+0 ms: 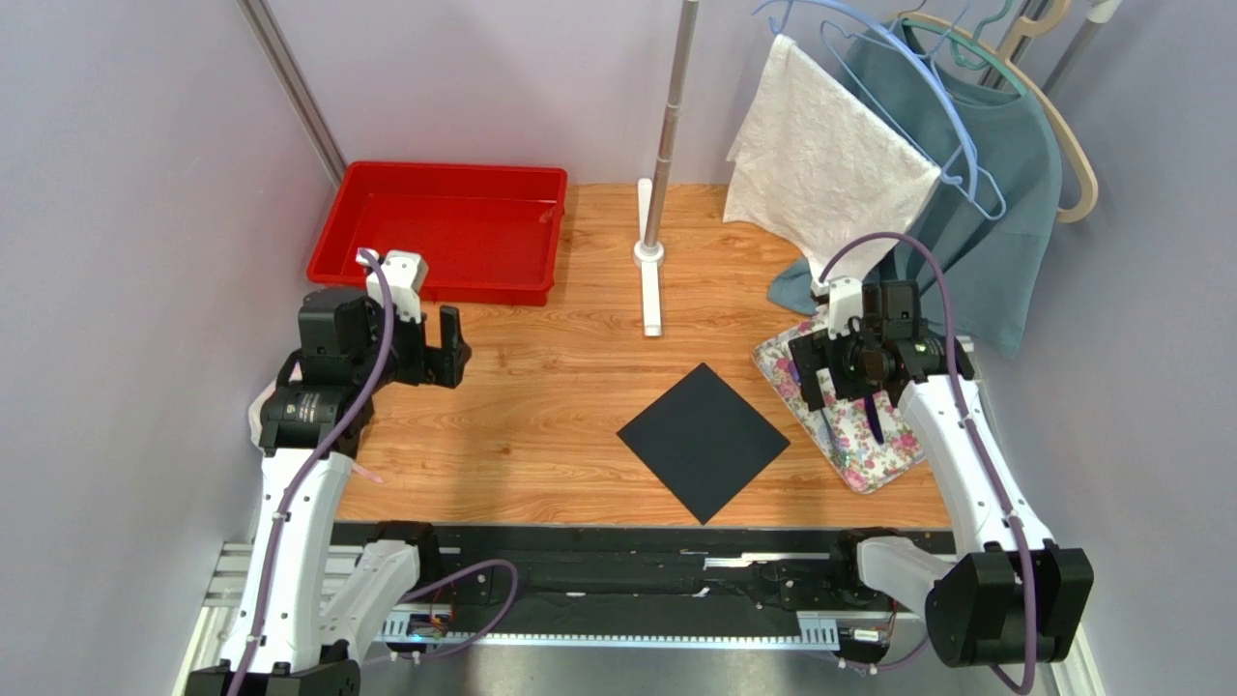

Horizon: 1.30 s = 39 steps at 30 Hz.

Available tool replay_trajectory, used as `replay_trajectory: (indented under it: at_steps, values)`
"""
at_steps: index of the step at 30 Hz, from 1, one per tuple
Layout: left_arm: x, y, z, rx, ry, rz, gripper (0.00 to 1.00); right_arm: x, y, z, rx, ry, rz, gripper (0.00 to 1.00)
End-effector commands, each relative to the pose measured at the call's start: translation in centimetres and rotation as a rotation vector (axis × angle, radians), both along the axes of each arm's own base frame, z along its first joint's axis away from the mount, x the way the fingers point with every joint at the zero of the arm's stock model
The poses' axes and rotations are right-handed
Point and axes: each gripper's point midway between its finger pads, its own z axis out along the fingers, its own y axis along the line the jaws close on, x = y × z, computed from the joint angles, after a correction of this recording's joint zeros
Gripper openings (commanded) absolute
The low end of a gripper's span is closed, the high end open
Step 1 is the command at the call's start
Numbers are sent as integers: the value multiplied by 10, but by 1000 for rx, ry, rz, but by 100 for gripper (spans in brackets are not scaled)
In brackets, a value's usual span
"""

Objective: Place the utensils on the paper napkin and roll it up

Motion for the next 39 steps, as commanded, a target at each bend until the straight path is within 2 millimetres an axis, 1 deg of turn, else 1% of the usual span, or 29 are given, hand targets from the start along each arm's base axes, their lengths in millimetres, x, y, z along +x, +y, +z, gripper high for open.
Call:
replay_trajectory:
  at_steps: [1,3,4,5,6,8,10,12,13,14,15,17,18,21,22,24,25,26,28,29,31,32,34,35,36,38,39]
  values:
    - [4,1,8,15,-48,-14,99,5,-4,-3,-22,44,18,100]
    - [4,0,6,18,-45,-28,99,8,-8,-3,-15,69,11,100]
    - [4,-2,6,14,-47,-35,99,7,-10,-9,-10,118,9,100]
    - [5,-2,7,15,-55,-39,99,7,-18,-10,-2,132,-17,100]
    - [6,-3,8,18,-66,-47,99,11,-20,-7,5,133,-12,100]
    - [7,-6,11,15,-87,-69,99,11,-31,-12,4,172,-35,100]
    - [8,-8,12,11,-96,-79,99,13,-39,-11,-10,182,-35,100]
    - [9,-10,13,4,-100,-91,99,15,-49,-15,-13,208,-58,100]
    - [9,-13,14,-7,-100,-106,99,15,-55,-15,-16,219,-65,100]
    - [10,-15,15,-13,-106,-117,99,16,-59,-15,-16,226,-68,100]
    - [10,-18,15,-20,-106,-127,99,16,-62,-20,-10,252,-74,100]
    - [10,-24,15,-39,-96,-160,99,18,-69,-20,-3,264,-87,100]
    - [10,-25,17,-42,-100,-169,99,19,-71,-25,1,286,-91,100]
    - [12,-29,18,-59,-92,-186,99,24,-80,-31,-6,302,-96,100]
    - [13,-30,18,-66,-90,-189,99,27,-84,-36,-6,314,-103,100]
    - [13,-32,18,-78,-93,-190,99,30,-87,-42,-9,324,-101,96]
    - [14,-33,18,-84,-96,-192,99,33,-91,-49,-11,336,-109,95]
    - [14,-34,19,-93,-101,-194,99,34,-93,-52,-14,341,-110,91]
    - [15,-38,19,-112,-100,-210,99,38,-99,-59,-16,343,-121,86]
    - [16,-40,20,-121,-103,-214,99,39,-99,-66,-7,361,-120,80]
    - [17,-44,19,-137,-92,-236,99,43,-102,-71,-12,367,-123,74]
    - [18,-45,18,-142,-90,-241,99,44,-103,-79,-7,391,-121,67]
    - [20,-47,17,-147,-81,-251,99,51,-105,-81,-8,391,-128,60]
    - [20,-47,17,-150,-79,-252,99,52,-105,-87,-3,407,-130,58]
    - [21,-47,17,-149,-76,-250,99,57,-106,-88,-4,402,-130,56]
    - [22,-48,15,-151,-70,-252,99,60,-108,-91,-8,403,-136,55]
    - [22,-48,15,-152,-66,-252,99,62,-108,-97,-6,412,-137,55]
